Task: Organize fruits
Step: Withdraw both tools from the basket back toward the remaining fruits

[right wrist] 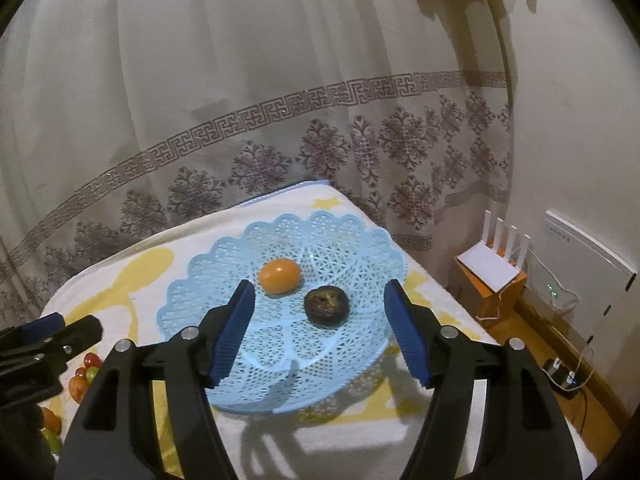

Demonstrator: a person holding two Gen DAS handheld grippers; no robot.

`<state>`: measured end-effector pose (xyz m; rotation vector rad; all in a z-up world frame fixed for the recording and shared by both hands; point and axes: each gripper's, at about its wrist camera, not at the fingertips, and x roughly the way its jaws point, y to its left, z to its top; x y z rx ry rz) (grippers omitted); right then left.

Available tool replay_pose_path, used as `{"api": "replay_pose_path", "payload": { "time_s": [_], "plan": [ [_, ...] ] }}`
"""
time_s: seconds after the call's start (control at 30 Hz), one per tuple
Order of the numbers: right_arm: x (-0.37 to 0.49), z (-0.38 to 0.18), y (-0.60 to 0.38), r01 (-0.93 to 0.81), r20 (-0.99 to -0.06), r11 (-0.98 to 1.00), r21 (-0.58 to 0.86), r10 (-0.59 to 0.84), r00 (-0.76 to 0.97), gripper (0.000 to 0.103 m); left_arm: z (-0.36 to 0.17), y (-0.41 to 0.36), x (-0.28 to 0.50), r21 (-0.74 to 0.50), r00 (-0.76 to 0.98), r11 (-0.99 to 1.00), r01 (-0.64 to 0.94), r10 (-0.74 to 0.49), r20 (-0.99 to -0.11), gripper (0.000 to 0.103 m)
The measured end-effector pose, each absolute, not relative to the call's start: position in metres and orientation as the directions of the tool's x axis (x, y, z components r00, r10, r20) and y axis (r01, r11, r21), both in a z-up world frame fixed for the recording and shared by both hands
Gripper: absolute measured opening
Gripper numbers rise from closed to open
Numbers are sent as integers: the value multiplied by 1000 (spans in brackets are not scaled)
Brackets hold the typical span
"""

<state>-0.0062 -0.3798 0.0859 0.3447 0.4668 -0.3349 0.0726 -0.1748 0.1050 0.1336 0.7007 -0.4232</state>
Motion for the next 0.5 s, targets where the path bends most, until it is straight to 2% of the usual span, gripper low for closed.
{"api": "replay_pose_path", "payload": {
  "time_s": [0.1, 0.33, 0.43, 0.5],
  "plan": [
    [-6, 88, -374, 358, -484, 901, 244, -207, 850, 70, 108, -152, 69, -24, 696, 923, 385, -308, -649, 91],
    [-6, 94, -348, 263, -475, 939, 220, -133, 870, 75, 114, -94, 60, -20, 732, 962, 274, -222, -644, 91],
    [-6, 94, -334, 211, -480, 956, 206, -90, 873, 81, 114, -69, 57, -29, 740, 973, 230, -194, -644, 91],
    [-5, 94, -323, 170, -486, 965, 202, -52, 872, 82, 113, -52, 55, -29, 743, 980, 197, -169, -648, 91]
  ]
}}
